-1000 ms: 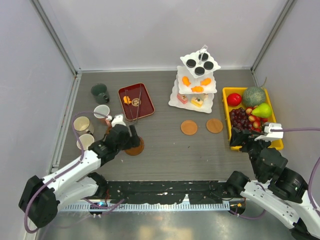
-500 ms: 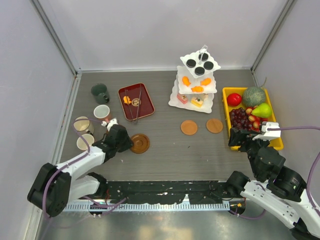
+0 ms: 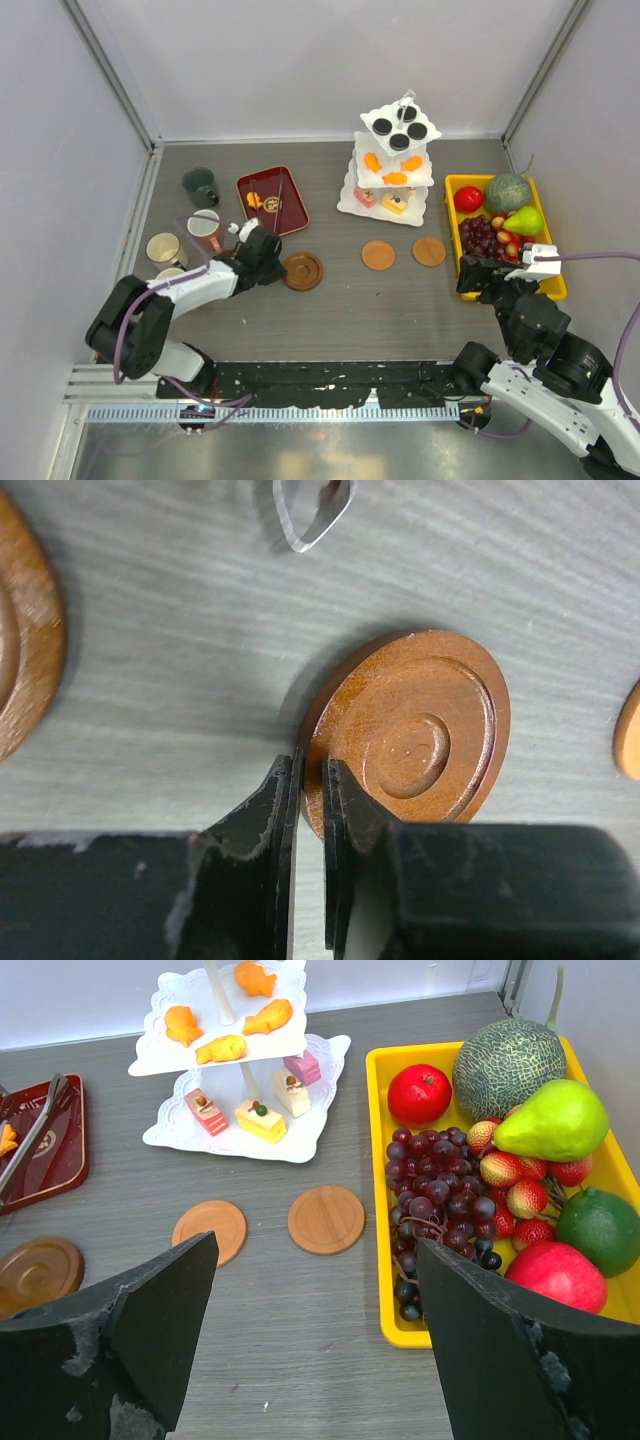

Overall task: Serve the afternoon tea
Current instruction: Move the coaster to the center of the board.

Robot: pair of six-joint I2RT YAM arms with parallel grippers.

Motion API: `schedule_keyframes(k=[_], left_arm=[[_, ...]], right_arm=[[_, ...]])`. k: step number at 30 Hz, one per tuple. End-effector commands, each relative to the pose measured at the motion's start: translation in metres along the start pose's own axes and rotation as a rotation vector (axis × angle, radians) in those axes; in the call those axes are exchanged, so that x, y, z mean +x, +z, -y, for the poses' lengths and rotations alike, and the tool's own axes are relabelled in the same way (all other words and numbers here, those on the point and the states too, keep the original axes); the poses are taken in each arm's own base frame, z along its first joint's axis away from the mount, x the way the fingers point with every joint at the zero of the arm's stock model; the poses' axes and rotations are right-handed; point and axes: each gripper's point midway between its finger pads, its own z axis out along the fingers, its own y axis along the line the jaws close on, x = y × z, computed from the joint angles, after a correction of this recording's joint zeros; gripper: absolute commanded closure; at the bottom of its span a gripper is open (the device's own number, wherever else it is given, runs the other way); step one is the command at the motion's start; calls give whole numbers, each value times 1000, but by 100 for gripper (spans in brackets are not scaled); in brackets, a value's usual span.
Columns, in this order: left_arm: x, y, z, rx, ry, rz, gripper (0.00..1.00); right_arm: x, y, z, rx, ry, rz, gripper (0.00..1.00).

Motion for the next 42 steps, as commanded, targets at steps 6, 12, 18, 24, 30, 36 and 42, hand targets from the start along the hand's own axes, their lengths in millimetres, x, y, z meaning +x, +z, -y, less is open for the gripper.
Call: schedule_keyframes(k=[6, 12, 18, 24, 30, 36, 42], left_arm=[[-26, 25, 47, 1, -18, 64, 95], [-33, 33, 72, 19, -11, 77, 96], [-40, 37, 83, 23, 3, 82, 88], [-57, 29, 79, 30, 11, 128, 57], [-81, 31, 69, 18, 5, 127, 51], [-105, 48, 56, -41, 8, 113, 56], [-129, 60, 35, -114, -27, 108, 59]], right_arm=[[-9, 0, 0, 4, 29, 37, 12], [-8, 1, 0, 5, 27, 35, 13], [-8, 1, 0, 5, 25, 35, 12], [-7, 0, 1, 5, 25, 35, 12], [-7, 1, 0, 4, 22, 31, 12], [-6, 1, 0, 6, 18, 31, 12], [-7, 1, 1, 9, 23, 35, 12]])
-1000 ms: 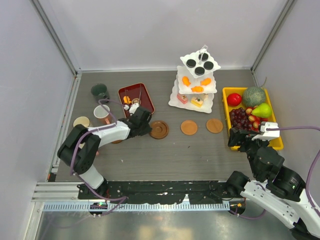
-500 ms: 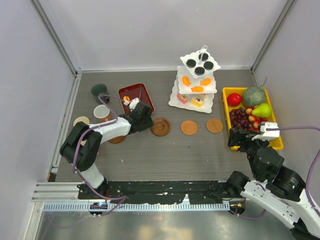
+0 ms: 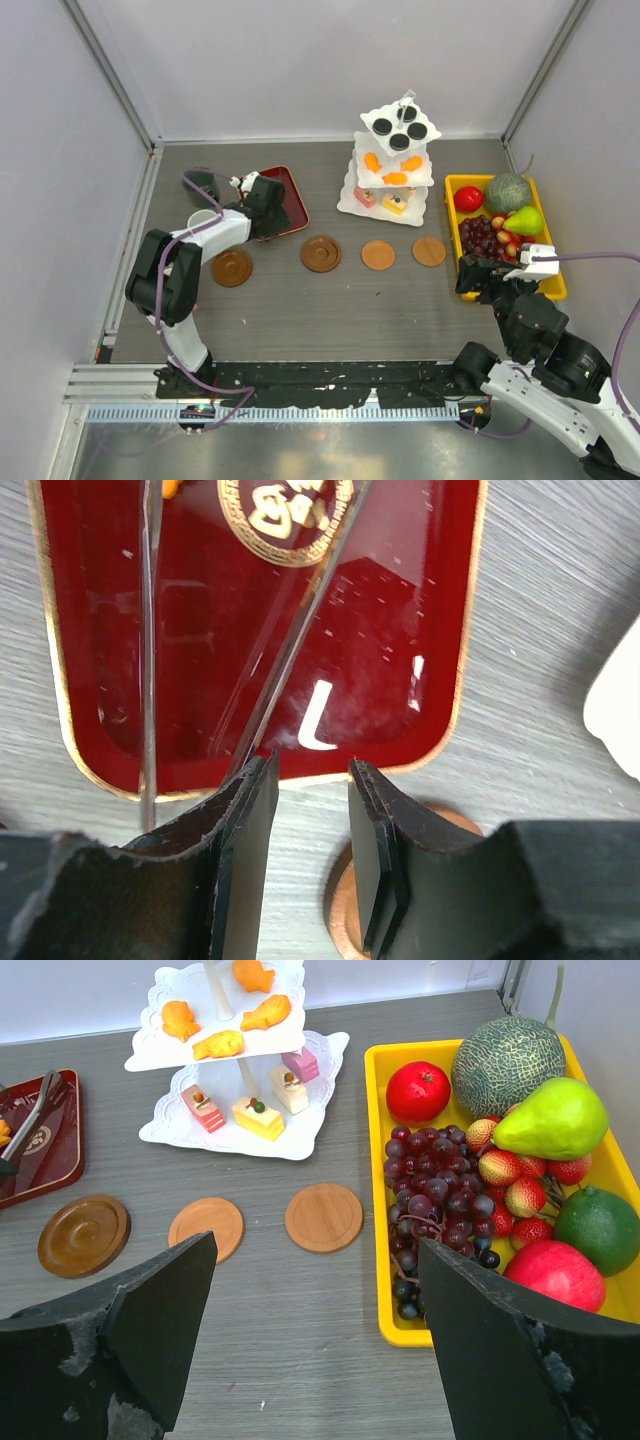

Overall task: Serve the afternoon tea
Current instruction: Move the coaster to the center of the board, then move the tray at the center of the board.

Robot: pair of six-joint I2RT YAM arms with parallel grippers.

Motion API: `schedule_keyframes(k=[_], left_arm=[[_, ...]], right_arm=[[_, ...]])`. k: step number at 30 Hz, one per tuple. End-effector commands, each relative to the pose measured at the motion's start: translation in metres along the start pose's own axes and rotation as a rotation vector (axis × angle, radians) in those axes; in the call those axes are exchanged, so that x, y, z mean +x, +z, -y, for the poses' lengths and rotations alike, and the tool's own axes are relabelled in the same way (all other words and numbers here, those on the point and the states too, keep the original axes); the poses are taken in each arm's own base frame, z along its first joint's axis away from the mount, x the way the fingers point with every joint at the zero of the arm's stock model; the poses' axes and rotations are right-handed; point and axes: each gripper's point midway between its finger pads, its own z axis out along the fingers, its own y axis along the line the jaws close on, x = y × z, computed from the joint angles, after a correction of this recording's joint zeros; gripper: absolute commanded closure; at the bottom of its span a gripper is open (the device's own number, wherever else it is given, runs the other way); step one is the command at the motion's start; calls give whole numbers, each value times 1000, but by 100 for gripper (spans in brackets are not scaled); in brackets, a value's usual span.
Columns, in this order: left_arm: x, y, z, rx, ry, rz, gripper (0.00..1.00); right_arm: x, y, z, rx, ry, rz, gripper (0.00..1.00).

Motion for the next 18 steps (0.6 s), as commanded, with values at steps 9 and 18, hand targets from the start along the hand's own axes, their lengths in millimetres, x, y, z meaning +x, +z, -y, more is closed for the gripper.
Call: schedule_keyframes(k=[9, 18], left_arm=[[-44, -19, -4, -38, 70, 74, 57], [-34, -30, 86, 223, 194, 47, 54]], right_arm=[[-9, 1, 1, 11, 27, 35, 12], [-8, 3, 0, 20, 14, 26, 11]])
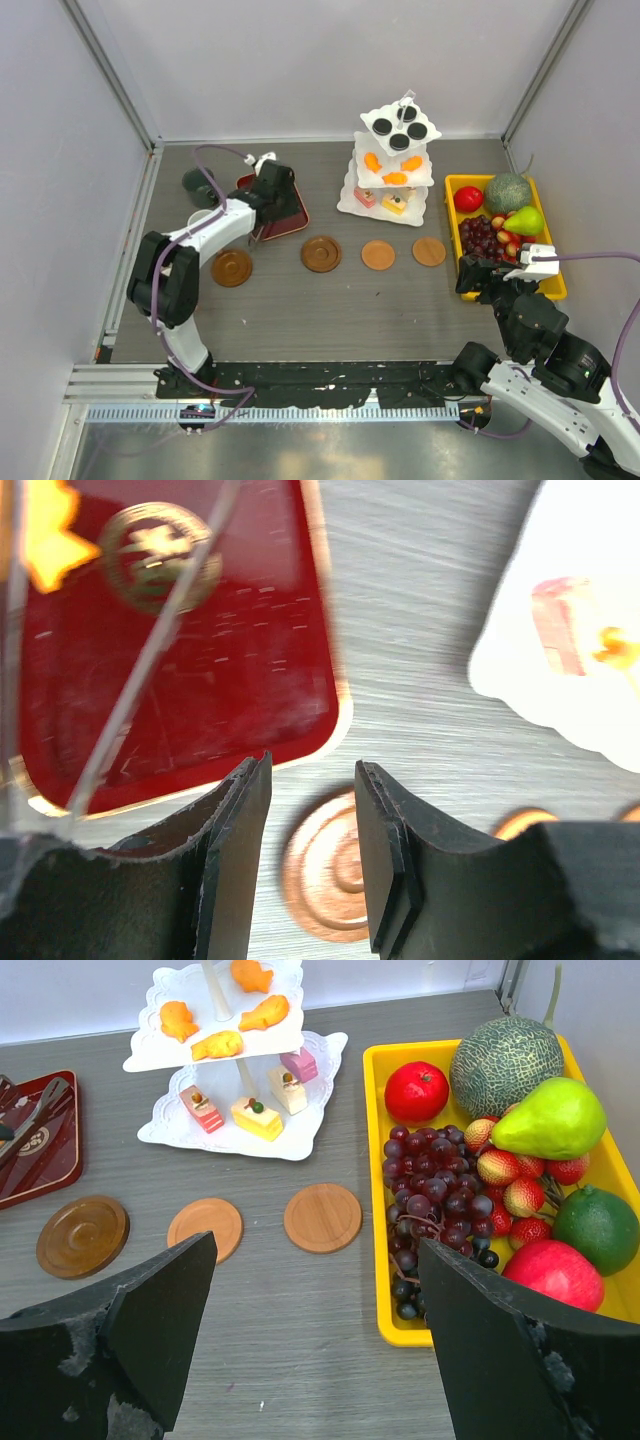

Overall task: Serve the afternoon tea
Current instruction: Move the tray at the center of the board.

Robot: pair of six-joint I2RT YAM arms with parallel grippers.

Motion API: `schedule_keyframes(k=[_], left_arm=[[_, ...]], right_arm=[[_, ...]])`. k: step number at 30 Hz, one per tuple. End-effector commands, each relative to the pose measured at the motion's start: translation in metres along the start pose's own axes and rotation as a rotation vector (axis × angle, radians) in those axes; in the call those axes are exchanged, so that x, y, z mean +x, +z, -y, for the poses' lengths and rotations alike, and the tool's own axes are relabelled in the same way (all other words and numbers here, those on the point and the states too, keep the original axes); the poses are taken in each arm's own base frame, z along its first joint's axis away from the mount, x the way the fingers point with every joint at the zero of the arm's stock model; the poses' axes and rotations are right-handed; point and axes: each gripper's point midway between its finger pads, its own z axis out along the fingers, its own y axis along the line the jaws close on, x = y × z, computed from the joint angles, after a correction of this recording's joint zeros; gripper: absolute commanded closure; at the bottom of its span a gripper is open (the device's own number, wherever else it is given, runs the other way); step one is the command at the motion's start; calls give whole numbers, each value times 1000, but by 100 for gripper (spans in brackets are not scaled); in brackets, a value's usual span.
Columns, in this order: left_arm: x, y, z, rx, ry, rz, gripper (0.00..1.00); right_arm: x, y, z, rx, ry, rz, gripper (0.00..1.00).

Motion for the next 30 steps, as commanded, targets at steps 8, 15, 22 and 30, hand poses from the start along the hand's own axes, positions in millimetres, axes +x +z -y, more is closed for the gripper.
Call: schedule_keyframes(k=[8, 15, 22, 30], left_arm=[[-6, 19, 103, 337, 34, -75, 54], [10, 50, 93, 221, 56, -183, 55], [10, 58, 50, 65, 51, -199, 55], [-8, 64, 0, -45, 67, -201, 55]], right_arm=[[-7, 3, 1, 30, 12, 23, 11], [-6, 4, 1, 33, 5, 18, 12], [-6, 4, 1, 30, 3, 17, 11], [-6, 4, 0, 24, 4, 19, 11]])
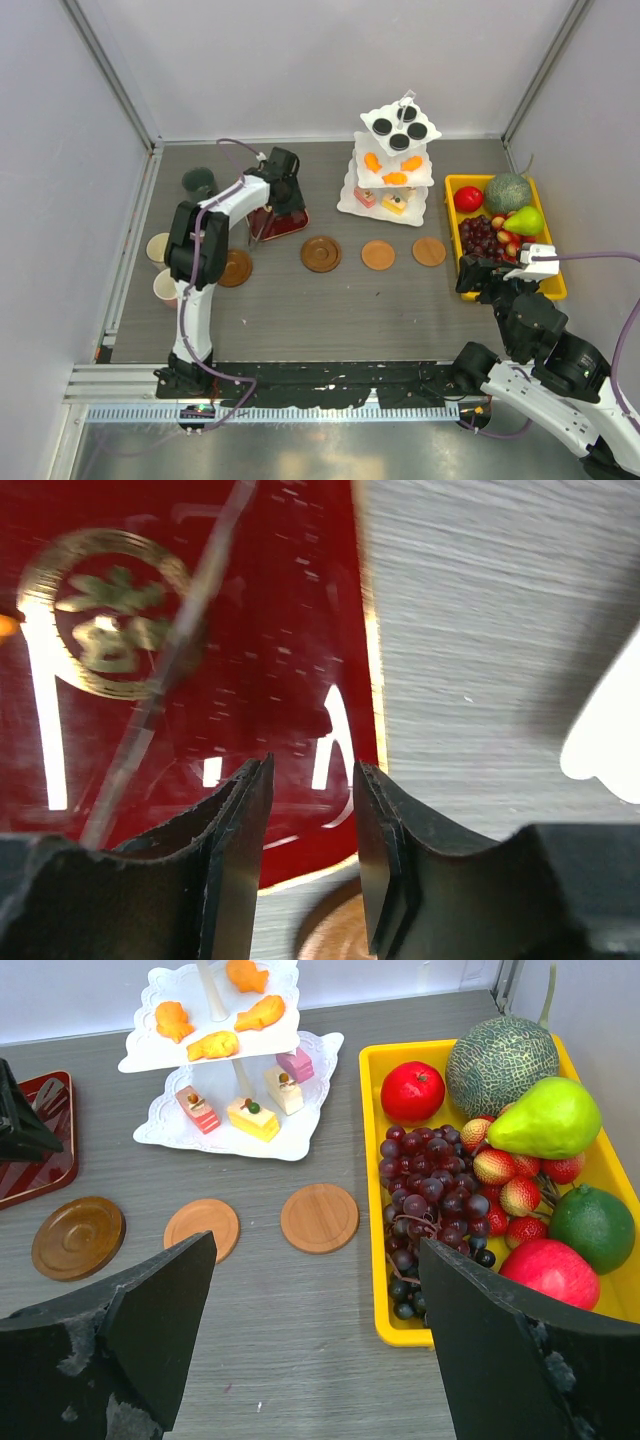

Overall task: Serve the afternoon tea
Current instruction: Move the tray at the center of the board.

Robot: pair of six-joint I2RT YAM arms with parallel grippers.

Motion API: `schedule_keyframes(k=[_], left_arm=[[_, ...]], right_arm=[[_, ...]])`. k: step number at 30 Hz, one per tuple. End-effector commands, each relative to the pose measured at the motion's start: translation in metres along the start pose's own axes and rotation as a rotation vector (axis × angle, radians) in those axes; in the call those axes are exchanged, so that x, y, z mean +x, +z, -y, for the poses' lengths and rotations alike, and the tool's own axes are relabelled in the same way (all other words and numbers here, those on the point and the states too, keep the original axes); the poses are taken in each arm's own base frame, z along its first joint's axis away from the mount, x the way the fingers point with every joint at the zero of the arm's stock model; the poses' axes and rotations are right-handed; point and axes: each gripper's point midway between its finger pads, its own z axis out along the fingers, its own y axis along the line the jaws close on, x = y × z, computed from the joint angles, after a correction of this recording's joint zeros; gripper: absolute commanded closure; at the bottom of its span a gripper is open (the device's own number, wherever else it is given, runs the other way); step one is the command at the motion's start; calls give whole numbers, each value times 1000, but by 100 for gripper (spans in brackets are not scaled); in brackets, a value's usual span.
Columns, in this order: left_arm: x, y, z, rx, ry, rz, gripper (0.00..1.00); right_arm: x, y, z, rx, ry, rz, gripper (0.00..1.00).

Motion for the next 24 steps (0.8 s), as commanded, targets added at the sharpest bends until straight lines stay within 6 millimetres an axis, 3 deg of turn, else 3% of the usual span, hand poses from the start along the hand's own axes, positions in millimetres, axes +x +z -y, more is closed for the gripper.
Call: schedule_keyframes(k=[1, 6, 9, 12, 17, 24], left_arm=[[-24, -14, -28, -77, 31, 33, 55], [-33, -14, -52, -140, 49, 25, 55], [-36, -21, -51, -124, 56, 30, 55], [-37, -32, -35, -52, 55, 50, 55], [-44, -54, 13, 88, 75, 127, 55], [-25, -43, 64, 228, 77, 65, 55]], right_arm=[[-7, 3, -2, 14, 9, 19, 11], [-7, 3, -1, 17, 11, 20, 11], [-6, 4, -2, 17, 7, 16, 11], [-6, 5, -3, 17, 2, 13, 11], [-5, 5, -2, 24, -3, 11, 11], [-5, 5, -2, 26, -6, 11, 11]])
